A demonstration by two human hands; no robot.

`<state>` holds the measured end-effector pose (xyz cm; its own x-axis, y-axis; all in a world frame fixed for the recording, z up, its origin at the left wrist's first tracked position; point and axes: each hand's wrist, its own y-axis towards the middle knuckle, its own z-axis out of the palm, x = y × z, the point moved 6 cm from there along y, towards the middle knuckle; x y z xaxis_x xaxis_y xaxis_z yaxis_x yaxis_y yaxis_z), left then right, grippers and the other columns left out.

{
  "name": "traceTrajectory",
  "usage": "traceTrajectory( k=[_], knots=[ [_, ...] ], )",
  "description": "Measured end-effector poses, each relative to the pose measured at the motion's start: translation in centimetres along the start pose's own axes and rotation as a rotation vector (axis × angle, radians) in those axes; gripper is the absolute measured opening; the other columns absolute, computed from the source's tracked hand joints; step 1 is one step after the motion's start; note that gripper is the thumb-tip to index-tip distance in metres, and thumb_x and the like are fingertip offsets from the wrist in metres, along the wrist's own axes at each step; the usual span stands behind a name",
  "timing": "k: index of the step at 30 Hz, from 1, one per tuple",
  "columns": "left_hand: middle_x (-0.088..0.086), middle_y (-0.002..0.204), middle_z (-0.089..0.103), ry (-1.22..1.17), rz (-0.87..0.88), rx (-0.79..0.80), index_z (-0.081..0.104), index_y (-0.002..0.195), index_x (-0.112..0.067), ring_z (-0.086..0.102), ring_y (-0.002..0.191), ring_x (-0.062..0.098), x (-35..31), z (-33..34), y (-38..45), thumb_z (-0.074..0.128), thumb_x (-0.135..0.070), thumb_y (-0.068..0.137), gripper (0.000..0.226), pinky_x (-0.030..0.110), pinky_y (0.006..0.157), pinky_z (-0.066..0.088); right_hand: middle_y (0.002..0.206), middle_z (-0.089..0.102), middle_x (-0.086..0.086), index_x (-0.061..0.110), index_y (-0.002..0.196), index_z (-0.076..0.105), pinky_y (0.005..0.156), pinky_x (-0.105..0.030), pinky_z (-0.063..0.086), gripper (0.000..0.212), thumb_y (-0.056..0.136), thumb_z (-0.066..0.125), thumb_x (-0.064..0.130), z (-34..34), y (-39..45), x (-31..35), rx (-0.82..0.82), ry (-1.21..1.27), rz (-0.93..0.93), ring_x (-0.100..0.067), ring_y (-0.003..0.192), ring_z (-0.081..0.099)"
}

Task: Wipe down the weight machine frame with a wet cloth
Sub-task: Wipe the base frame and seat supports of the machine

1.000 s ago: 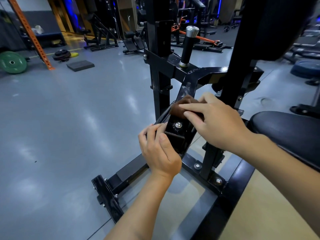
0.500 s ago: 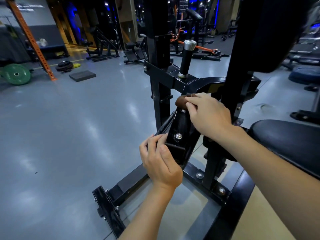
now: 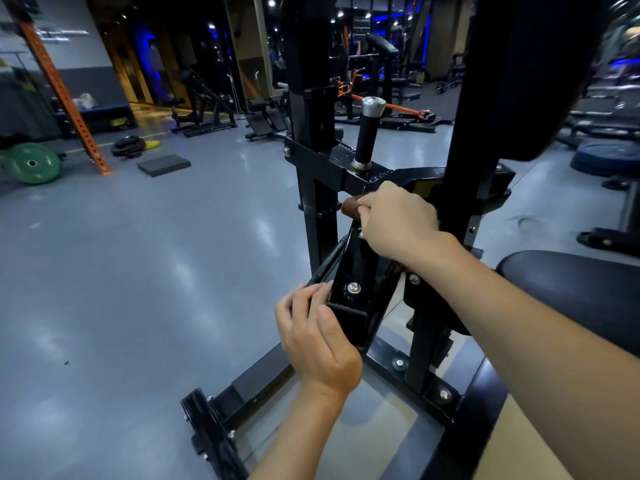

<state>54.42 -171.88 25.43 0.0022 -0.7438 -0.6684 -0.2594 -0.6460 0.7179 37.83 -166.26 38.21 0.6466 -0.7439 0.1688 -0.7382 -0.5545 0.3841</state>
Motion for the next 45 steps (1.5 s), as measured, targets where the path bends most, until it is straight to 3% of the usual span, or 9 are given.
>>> traceTrajectory(
  k=[5,13,17,20,24,28,32,37,45],
  knots=[
    [-0.008,0.112,0.065,-0.010,-0.002,-0.034,0.072,0.116,-0.009,0.047,0.117,0.013,-0.1,0.1,0.0,0.024,-0.023,0.101,0.052,0.035,0.096,0.046,0.102,0.047,0.002,0.029,0.117,0.068,0.052,-0.029,0.020,0.029,0.107,0.041,0.026,-0.5,-3.2,0.1,-0.031,-0.091,-0.038,-0.020,0.071,0.042],
    [-0.008,0.113,0.065,0.004,0.006,-0.020,0.073,0.115,-0.010,0.048,0.117,0.018,-0.2,0.0,-0.1,0.023,-0.024,0.101,0.053,0.041,0.097,0.047,0.109,0.065,-0.002,0.029,0.117,0.072,0.069,-0.034,0.039,0.034,0.106,0.040,0.026,0.8,1.9,-1.8,-0.025,0.089,0.066,-0.025,0.083,0.049],
    [-0.009,0.115,0.065,0.012,0.028,-0.020,0.072,0.117,-0.011,0.047,0.119,0.016,-0.2,0.1,0.0,0.023,-0.025,0.102,0.054,0.035,0.100,0.044,0.113,0.069,0.003,0.037,0.123,0.069,0.061,-0.032,0.036,0.033,0.107,0.041,0.033,0.1,-2.4,-1.6,-0.054,0.048,-0.001,-0.021,0.082,0.049],
    [-0.007,0.115,0.066,0.013,0.036,-0.011,0.072,0.117,-0.011,0.047,0.119,0.018,-0.2,0.1,0.0,0.022,-0.025,0.101,0.054,0.033,0.101,0.043,0.118,0.068,0.004,0.044,0.127,0.067,0.068,-0.034,0.039,0.033,0.107,0.041,0.038,0.2,-1.8,-2.3,-0.070,0.003,0.024,-0.026,0.097,0.061],
    [-0.006,0.116,0.066,0.013,0.025,-0.010,0.072,0.118,-0.011,0.047,0.121,0.016,-0.1,0.1,0.0,0.023,-0.024,0.101,0.054,0.031,0.102,0.042,0.124,0.067,0.001,0.039,0.129,0.066,0.075,-0.037,0.045,0.035,0.108,0.039,0.034,1.2,2.4,-3.1,0.013,0.099,0.032,-0.033,0.109,0.061],
    [-0.008,0.116,0.066,0.016,0.028,-0.022,0.073,0.117,-0.011,0.047,0.121,0.016,-0.2,0.1,-0.1,0.023,-0.024,0.100,0.054,0.033,0.101,0.044,0.114,0.068,-0.003,0.036,0.126,0.068,0.071,-0.037,0.043,0.034,0.107,0.040,0.033,1.3,0.7,-2.8,-0.008,0.129,0.049,-0.031,0.094,0.055],
    [-0.006,0.115,0.066,0.008,0.034,-0.033,0.073,0.116,-0.010,0.048,0.120,0.020,-0.2,0.1,-0.2,0.023,-0.024,0.100,0.054,0.042,0.098,0.046,0.092,0.059,0.008,0.041,0.126,0.067,0.059,-0.032,0.035,0.032,0.108,0.041,0.036,0.5,-3.1,-2.0,-0.072,0.076,0.021,-0.021,0.080,0.048],
    [-0.005,0.115,0.067,0.007,0.041,-0.032,0.073,0.115,-0.008,0.047,0.120,0.018,0.0,0.2,-0.2,0.024,-0.023,0.100,0.054,0.040,0.099,0.046,0.131,0.066,0.002,0.038,0.130,0.066,0.076,-0.037,0.041,0.034,0.108,0.041,0.035,1.3,1.8,-2.7,-0.036,0.107,0.043,-0.034,0.113,0.061],
    [-0.006,0.117,0.066,0.025,0.018,-0.030,0.072,0.117,-0.010,0.043,0.122,0.012,0.1,0.3,-0.3,0.023,-0.025,0.101,0.055,0.040,0.099,0.046,0.129,0.065,0.006,0.037,0.134,0.065,0.070,-0.036,0.044,0.035,0.108,0.042,0.036,1.3,-2.9,-2.2,-0.083,0.201,0.017,-0.026,0.107,0.063]
  ],
)
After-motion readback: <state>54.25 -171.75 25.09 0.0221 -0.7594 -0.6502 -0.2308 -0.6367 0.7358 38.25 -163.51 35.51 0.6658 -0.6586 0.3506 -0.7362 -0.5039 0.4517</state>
